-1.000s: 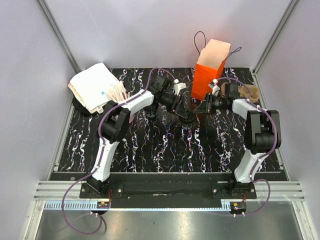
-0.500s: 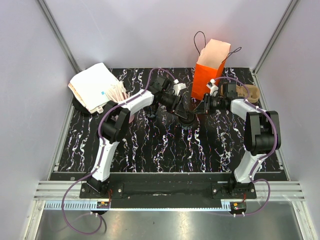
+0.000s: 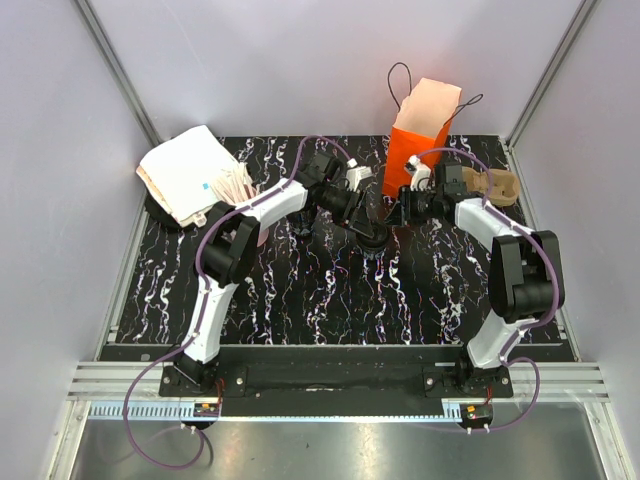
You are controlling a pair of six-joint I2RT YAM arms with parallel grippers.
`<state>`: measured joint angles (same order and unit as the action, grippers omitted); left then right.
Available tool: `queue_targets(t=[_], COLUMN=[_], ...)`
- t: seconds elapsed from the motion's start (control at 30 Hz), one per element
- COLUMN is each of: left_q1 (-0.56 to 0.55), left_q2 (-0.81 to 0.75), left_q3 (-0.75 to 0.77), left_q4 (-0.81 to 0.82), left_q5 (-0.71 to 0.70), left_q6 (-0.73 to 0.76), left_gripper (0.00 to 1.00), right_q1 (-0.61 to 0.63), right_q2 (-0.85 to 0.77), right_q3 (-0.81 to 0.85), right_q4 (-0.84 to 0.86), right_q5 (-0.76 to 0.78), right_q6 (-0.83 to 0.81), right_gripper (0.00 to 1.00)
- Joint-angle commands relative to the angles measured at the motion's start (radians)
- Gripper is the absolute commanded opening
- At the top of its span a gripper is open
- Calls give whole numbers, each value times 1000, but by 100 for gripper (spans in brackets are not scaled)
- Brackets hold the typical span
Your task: Pack the takeout coffee
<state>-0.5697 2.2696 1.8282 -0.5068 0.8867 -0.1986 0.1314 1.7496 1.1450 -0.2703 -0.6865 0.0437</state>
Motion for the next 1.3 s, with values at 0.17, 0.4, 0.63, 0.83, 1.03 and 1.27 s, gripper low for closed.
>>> queue_targets(t=[0.17,0.4,0.63,0.83,1.03,1.27], left_q1=[-33,-33,-33,-33,-33,-33], left_q2=[47,53,54,54,56,57], left_q3=[-66,-64,-58,-55,-50,-44], left_q4=[-47,-47,-47,-47,-45,-47], left_q5=[-190,-190,-190,-192,-193,-195], left_q6=[125,122,117,114,111,108], left_gripper=[47,46,45,45,45,45], right_q1=[60,31,-24,-50,-87,-88], right_q2=[-44,-124,-136,-130,-145,-102], right_q3=[-1,62,62,15,-40,-83], right_q4=[-136,-167,-168,-173,-178,-201], right_q5=[133,33,-148,-228,-265,-297], right_q6=[-97,-82,-53,-61,-76,-99], right_gripper=[40,48,51,50,49,48])
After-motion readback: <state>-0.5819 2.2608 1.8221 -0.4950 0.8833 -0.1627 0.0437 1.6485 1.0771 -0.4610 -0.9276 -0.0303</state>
